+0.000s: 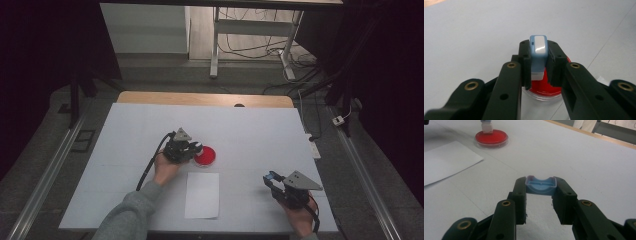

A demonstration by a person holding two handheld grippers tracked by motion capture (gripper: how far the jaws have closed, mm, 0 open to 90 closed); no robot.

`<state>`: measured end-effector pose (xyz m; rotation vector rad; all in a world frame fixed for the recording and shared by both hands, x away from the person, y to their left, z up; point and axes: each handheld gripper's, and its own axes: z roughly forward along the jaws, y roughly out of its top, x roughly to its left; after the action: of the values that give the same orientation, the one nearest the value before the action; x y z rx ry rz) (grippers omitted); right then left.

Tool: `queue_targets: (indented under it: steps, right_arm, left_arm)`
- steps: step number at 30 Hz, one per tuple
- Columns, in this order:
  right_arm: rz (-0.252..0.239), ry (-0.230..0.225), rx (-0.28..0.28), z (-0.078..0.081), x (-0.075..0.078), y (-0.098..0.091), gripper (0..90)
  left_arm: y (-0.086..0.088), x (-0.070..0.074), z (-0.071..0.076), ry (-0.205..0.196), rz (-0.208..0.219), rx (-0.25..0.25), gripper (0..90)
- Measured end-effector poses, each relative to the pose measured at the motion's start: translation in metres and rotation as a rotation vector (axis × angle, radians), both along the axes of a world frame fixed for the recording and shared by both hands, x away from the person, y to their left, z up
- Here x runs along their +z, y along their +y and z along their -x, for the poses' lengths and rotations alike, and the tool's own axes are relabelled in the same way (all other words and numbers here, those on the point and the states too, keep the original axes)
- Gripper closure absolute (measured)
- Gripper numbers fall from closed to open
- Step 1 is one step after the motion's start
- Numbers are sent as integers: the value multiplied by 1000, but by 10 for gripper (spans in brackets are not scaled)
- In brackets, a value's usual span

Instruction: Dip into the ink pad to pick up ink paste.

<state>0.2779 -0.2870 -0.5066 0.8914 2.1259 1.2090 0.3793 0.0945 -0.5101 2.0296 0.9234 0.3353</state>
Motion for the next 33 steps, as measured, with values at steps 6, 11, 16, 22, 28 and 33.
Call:
queue_targets:
  steps: [6,11,16,22,28,33]
  right_arm:
    - [-3,-2,1,0,0,0,649]
    - [0,0,0,0,0,0,650]
    - [1,0,0,0,0,0,649]
    - [-3,-1,0,0,0,0,649]
    - [3,1,1,0,0,0,649]
    - [2,1,1,0,0,0,649]
  left_arm:
    - [0,-2,-1,7,-2,-2,757]
    - [0,-3,-1,10,3,-4,758]
    - [0,-3,-1,16,6,-1,758]
    - [0,-3,-1,15,3,0,758]
    - [-1,-4,0,14,-5,-2,759]
    - [-1,-4,0,13,-7,-1,759]
